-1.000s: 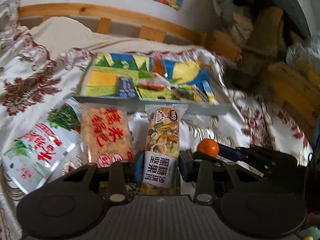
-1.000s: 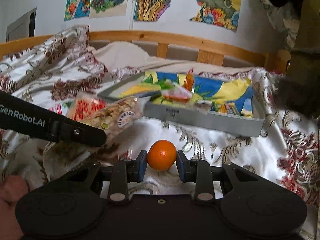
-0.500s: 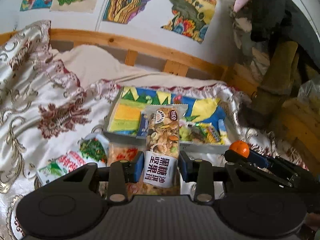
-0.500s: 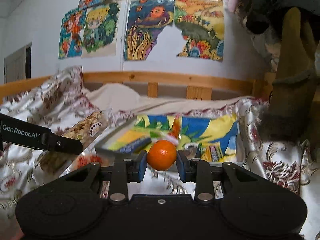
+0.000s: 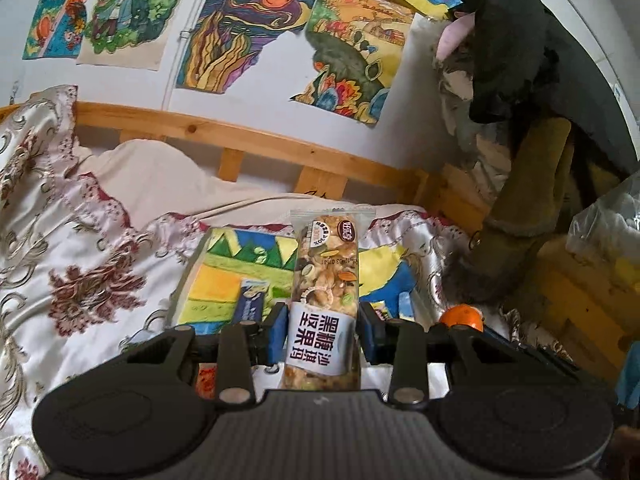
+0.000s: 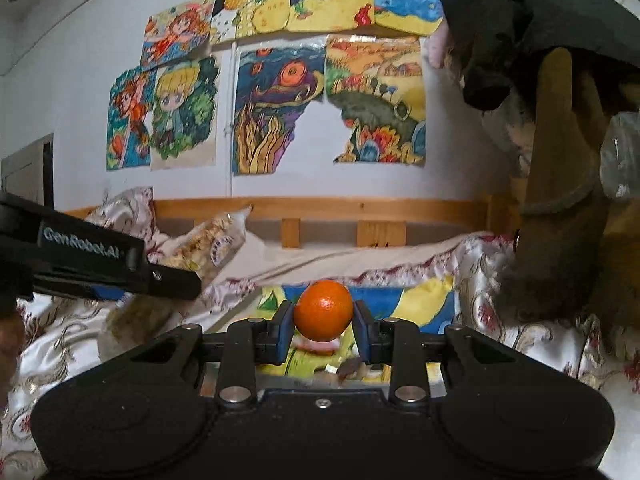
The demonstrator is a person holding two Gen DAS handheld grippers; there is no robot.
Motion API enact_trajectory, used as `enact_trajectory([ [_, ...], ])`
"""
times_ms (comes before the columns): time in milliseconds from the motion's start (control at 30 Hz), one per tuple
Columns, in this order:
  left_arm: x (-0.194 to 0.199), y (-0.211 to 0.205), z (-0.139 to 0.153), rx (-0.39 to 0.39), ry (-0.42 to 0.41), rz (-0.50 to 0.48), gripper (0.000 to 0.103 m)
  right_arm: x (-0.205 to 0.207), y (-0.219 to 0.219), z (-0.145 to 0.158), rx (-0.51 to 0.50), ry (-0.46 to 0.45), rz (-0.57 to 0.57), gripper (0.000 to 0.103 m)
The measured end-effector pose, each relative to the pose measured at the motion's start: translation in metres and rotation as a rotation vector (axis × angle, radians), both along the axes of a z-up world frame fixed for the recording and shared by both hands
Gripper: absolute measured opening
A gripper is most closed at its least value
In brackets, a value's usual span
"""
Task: Organize snacks
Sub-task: 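Carry the orange and nut bar packet into the tray and open both tools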
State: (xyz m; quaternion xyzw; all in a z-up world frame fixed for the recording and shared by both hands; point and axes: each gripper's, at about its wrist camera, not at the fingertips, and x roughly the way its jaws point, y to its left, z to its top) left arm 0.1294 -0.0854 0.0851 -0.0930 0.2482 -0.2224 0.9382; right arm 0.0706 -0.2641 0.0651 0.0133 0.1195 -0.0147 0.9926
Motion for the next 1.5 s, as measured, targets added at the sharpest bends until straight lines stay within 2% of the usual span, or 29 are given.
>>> enact_trajectory([
  [200, 0.029, -0.019, 0.008, 0.012, -0.025, -0.010, 0.040, 0.025, -0.016, 0.014, -0.028, -0.071, -0.026, 0.033],
  [333, 0.055, -0.033, 0.004, 0.020, -0.021, -0.023, 0.040, 0.048, -0.031, 0.008, -0.028, -0.088, -0.056, 0.033],
  [467, 0.083, -0.050, -0.014, 0.025, 0.006, -0.049, 0.040, 0.070, -0.045, -0.019, 0.009, -0.050, -0.081, 0.033],
  [667, 0.117, -0.070, -0.054, 0.002, 0.119, -0.095, 0.040, 0.095, -0.056, -0.056, 0.038, 0.018, -0.123, 0.033],
  [867, 0.138, -0.083, -0.082, 0.059, 0.171, -0.108, 0.040, 0.108, -0.061, -0.083, 0.057, 0.083, -0.141, 0.033],
  [1100, 0.147, -0.078, -0.097, 0.078, 0.209, -0.098, 0.040, 0.114, -0.060, -0.097, 0.065, 0.137, -0.143, 0.033],
  [1400, 0.151, -0.081, -0.096, 0.107, 0.203, -0.122, 0.041, 0.116, -0.057, -0.103, 0.063, 0.169, -0.143, 0.033],
  [1500, 0.152, -0.079, -0.094, 0.128, 0.221, -0.159, 0.041, 0.116, -0.057, -0.104, 0.069, 0.174, -0.143, 0.033],
])
